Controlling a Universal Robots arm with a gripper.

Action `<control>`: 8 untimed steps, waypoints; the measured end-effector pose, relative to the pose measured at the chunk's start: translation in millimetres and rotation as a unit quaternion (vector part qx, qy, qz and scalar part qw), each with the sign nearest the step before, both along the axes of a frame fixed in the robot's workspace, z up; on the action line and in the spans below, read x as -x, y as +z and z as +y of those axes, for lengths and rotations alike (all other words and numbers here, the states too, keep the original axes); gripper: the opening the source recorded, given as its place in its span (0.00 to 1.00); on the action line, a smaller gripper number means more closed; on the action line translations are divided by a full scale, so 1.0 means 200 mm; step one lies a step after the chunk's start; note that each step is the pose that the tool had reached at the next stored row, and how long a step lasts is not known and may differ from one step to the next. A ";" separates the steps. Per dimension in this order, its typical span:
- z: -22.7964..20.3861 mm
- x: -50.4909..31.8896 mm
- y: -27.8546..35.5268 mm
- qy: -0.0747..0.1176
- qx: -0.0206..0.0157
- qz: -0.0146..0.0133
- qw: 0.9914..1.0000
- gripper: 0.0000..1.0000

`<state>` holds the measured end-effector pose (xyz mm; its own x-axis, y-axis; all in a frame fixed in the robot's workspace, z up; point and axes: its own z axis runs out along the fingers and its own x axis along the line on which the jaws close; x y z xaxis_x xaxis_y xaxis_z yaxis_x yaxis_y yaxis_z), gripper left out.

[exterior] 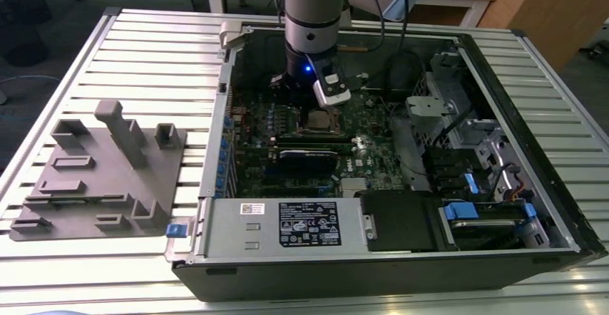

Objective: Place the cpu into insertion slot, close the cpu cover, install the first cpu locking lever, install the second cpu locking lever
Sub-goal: 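Close the cpu cover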

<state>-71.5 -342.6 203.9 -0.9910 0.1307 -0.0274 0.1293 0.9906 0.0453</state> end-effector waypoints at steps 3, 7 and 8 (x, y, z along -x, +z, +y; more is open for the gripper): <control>0.000 0.000 -0.001 0.000 0.000 0.000 1.000 0.11; 0.000 0.000 -0.006 0.000 0.000 0.000 1.000 0.11; 0.000 0.000 -0.006 0.000 0.000 0.000 1.000 0.11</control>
